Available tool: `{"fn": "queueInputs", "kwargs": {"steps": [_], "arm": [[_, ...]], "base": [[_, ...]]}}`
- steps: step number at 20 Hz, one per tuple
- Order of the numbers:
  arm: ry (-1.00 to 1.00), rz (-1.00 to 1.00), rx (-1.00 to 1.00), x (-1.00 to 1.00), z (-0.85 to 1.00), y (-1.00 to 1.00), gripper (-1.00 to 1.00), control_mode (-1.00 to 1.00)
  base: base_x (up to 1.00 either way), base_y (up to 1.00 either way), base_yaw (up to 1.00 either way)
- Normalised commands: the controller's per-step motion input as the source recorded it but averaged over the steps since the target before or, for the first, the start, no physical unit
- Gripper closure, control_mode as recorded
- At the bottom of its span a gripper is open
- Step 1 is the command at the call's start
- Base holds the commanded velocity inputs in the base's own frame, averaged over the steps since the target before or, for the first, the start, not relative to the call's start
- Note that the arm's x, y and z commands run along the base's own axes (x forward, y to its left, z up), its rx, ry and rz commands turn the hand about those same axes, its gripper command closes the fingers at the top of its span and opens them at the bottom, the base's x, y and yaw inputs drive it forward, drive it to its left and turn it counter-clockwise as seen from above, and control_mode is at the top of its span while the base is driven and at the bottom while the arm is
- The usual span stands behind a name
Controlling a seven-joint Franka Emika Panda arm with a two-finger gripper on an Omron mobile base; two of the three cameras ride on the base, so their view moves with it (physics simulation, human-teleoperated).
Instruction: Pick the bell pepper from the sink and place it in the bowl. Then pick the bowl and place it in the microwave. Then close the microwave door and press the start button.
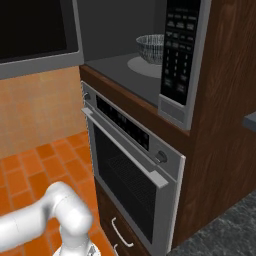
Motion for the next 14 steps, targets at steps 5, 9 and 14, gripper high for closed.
{"fn": "queueInputs", "kwargs": {"steps": [5,9,14], "arm": [[-0.33,0.01,0.09,-0.1,0.47,-0.92,-1.0,-1.0],[-0.54,0.01,0.1,-0.55,0.6,-0.94,-1.0,-1.0],[-0.35,0.01,0.17,-0.32,0.54,-1.0,-1.0,-1.0]], "base": [[0.0,0.0,0.0],[0.0,0.0,0.0],[0.0,0.0,0.0]]}}
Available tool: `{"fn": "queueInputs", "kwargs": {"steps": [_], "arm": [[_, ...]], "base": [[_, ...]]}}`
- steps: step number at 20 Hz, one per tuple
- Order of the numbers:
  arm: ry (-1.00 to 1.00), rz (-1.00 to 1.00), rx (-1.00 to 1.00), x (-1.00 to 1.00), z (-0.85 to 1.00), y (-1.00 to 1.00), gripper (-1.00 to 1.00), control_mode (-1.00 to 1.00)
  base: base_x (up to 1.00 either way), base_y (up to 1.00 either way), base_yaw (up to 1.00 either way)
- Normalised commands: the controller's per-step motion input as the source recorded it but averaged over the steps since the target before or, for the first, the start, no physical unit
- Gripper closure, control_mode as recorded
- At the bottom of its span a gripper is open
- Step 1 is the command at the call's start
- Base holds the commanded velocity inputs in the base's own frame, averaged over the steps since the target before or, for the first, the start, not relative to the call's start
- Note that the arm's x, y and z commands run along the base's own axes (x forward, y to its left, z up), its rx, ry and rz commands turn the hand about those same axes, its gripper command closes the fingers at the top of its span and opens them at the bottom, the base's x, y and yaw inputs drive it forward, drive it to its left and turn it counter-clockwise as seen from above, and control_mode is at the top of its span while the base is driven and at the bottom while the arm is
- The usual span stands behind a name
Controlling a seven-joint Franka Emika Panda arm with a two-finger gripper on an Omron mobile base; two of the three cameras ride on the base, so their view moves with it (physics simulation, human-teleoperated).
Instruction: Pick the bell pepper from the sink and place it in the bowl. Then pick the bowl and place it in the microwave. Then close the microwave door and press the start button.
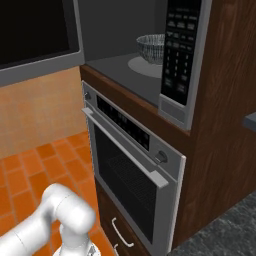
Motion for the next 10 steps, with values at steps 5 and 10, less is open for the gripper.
{"fn": "queueInputs", "kwargs": {"steps": [5,10], "arm": [[-0.2,0.05,0.21,-0.16,0.55,-1.0,-1.0,-1.0],[-0.04,0.03,0.43,-0.16,0.73,-0.92,-1.0,-1.0]], "base": [[0.0,0.0,0.0],[0.0,0.0,0.0]]}}
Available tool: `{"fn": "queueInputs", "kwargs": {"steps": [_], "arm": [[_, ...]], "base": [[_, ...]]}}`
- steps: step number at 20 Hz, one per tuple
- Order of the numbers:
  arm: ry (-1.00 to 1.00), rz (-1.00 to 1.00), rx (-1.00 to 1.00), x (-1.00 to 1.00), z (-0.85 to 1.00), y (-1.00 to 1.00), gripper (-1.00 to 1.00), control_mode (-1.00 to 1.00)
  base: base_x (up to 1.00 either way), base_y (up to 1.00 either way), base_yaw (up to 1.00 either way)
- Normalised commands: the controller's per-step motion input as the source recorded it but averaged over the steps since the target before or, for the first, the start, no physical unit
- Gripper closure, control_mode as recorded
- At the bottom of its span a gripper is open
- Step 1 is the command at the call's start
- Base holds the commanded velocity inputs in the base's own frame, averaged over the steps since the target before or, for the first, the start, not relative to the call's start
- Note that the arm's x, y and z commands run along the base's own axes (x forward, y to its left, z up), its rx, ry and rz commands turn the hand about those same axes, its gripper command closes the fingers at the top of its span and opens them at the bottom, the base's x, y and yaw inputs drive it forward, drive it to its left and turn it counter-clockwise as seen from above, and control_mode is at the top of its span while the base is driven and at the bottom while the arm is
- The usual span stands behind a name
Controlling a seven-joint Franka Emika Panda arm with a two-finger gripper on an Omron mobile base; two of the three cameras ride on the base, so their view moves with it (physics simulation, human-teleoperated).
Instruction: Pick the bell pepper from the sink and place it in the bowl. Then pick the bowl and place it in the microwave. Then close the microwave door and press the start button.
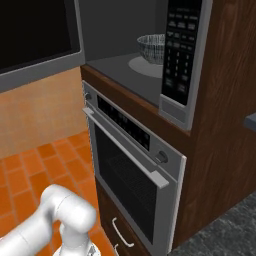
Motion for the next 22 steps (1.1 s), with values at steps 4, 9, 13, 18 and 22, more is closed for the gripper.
{"fn": "queueInputs", "kwargs": {"steps": [4,9,13,18,22], "arm": [[0.0,0.04,0.54,-0.12,0.71,-0.96,-1.0,-1.0],[-0.02,0.11,0.4,0.07,0.55,-1.0,-1.0,-1.0],[0.0,0.13,0.35,0.19,0.51,-1.0,-1.0,-1.0],[0.0,0.14,0.31,0.18,0.48,-1.0,-1.0,-1.0],[0.0,0.15,0.26,0.5,0.13,-1.0,-1.0,-1.0]], "base": [[0.0,0.0,0.0],[0.0,0.0,0.0],[0.0,0.0,0.0],[0.0,0.0,0.0],[0.0,0.0,0.0]]}}
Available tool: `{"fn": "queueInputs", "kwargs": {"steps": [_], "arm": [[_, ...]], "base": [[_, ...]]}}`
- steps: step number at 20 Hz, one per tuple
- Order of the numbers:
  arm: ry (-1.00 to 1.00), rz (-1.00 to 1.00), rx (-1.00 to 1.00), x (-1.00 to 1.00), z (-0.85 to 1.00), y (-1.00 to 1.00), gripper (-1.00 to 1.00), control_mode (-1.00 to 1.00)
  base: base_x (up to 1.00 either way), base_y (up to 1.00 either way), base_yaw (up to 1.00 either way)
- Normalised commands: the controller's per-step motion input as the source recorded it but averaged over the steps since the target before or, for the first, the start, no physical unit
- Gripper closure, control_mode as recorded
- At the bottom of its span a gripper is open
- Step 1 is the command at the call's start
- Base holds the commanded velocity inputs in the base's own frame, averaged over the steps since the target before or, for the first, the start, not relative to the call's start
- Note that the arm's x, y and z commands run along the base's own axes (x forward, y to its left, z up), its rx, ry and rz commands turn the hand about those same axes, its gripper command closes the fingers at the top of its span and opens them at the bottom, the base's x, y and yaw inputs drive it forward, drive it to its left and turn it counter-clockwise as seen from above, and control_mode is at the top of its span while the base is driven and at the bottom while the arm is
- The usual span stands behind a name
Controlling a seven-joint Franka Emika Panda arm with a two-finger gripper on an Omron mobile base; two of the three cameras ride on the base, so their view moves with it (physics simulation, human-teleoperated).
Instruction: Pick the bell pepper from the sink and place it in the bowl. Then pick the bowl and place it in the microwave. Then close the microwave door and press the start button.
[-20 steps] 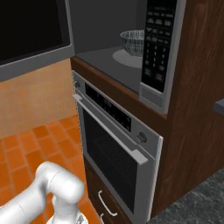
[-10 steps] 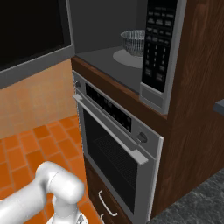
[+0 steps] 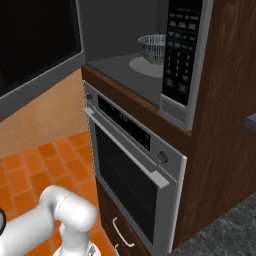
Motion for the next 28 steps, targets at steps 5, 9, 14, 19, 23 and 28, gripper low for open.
{"fn": "queueInputs", "kwargs": {"steps": [5,9,14,19,23,28], "arm": [[0.0,0.18,0.24,0.75,0.0,-1.0,-1.0,-1.0],[0.0,0.18,0.18,0.69,0.0,-1.0,-1.0,-1.0],[-0.01,0.18,0.13,0.52,0.0,-1.0,-1.0,-1.0],[-0.06,0.15,0.02,0.73,0.0,-0.97,-1.0,-1.0],[-0.13,0.1,-0.04,0.63,-0.03,-0.96,-1.0,-1.0],[-0.02,0.05,-0.01,0.6,0.0,-0.88,-1.0,-1.0]], "base": [[0.0,0.0,0.0],[0.0,0.0,0.0],[0.0,0.0,0.0],[0.0,0.0,0.0],[0.0,0.0,0.0],[0.0,0.0,0.0]]}}
